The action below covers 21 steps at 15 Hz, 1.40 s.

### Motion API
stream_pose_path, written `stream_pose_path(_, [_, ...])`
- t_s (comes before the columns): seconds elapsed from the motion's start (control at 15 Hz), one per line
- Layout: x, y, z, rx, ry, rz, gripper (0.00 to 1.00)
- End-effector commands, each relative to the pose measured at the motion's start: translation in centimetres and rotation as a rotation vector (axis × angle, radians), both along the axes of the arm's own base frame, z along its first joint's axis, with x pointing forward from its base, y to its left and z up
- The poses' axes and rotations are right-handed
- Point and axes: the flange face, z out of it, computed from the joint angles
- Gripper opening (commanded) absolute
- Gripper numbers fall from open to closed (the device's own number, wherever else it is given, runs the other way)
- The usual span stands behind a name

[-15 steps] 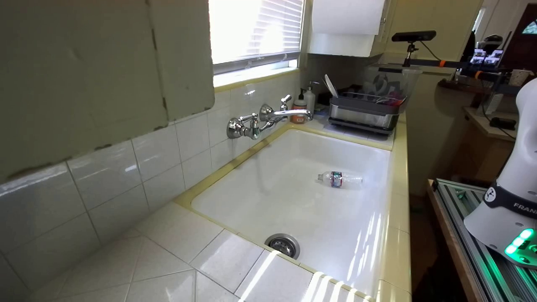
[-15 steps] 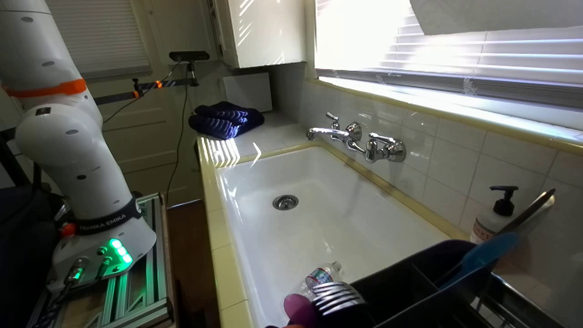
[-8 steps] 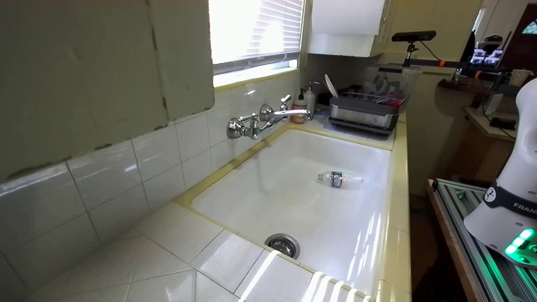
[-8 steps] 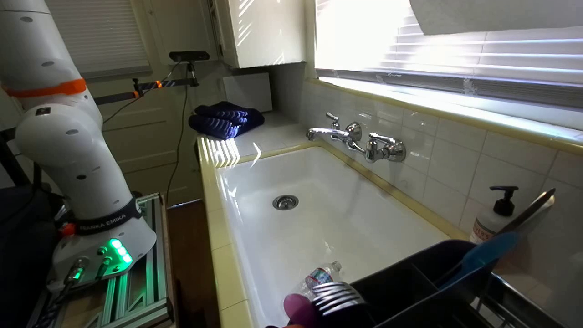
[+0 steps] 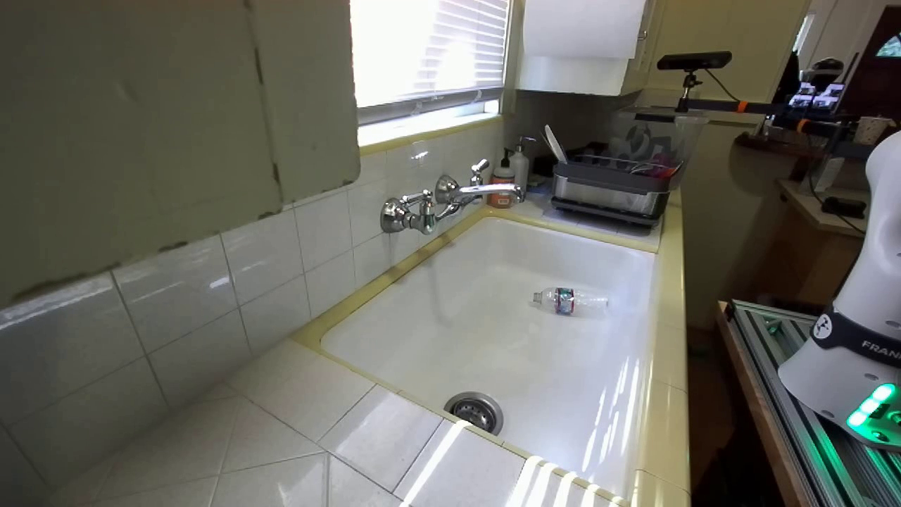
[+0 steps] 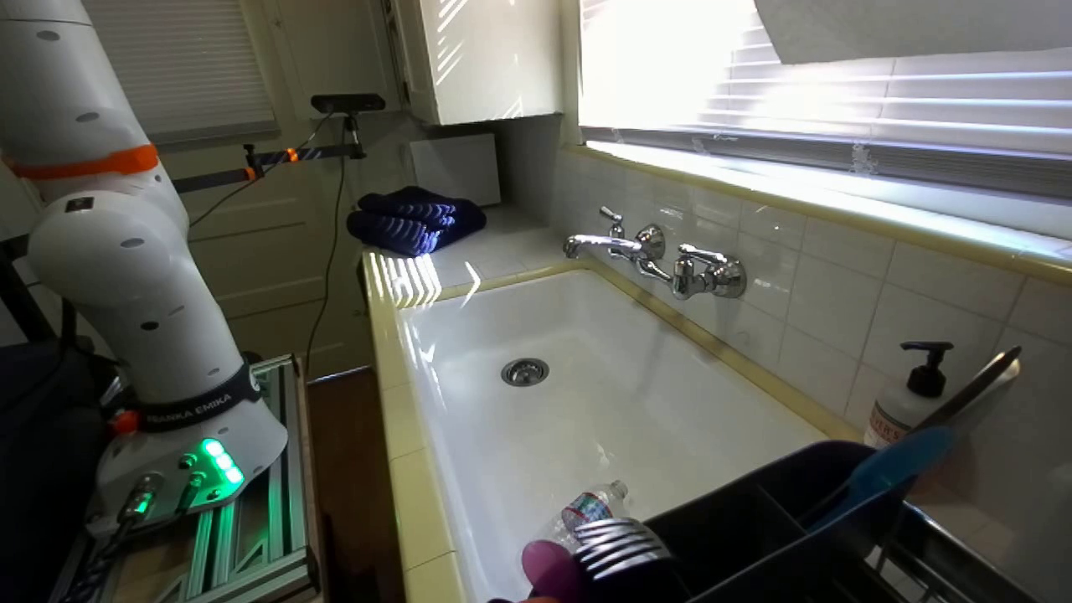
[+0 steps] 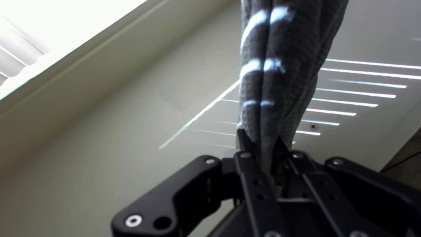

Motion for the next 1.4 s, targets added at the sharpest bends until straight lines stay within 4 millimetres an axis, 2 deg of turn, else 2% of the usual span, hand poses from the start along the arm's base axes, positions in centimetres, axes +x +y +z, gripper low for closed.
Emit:
stream_pose_path(0.0, [-0.8,-0.1,-0.4,-0.044,0.006,-0.003,0.04])
stream_pose_path(0.87, [-2.4,0.1,0.2,-0.059,-0.019,0.009,0.04])
stream_pose_path(1.33, [-2.0,0.1,-0.9,-0.076,0.004,0.008,0.04])
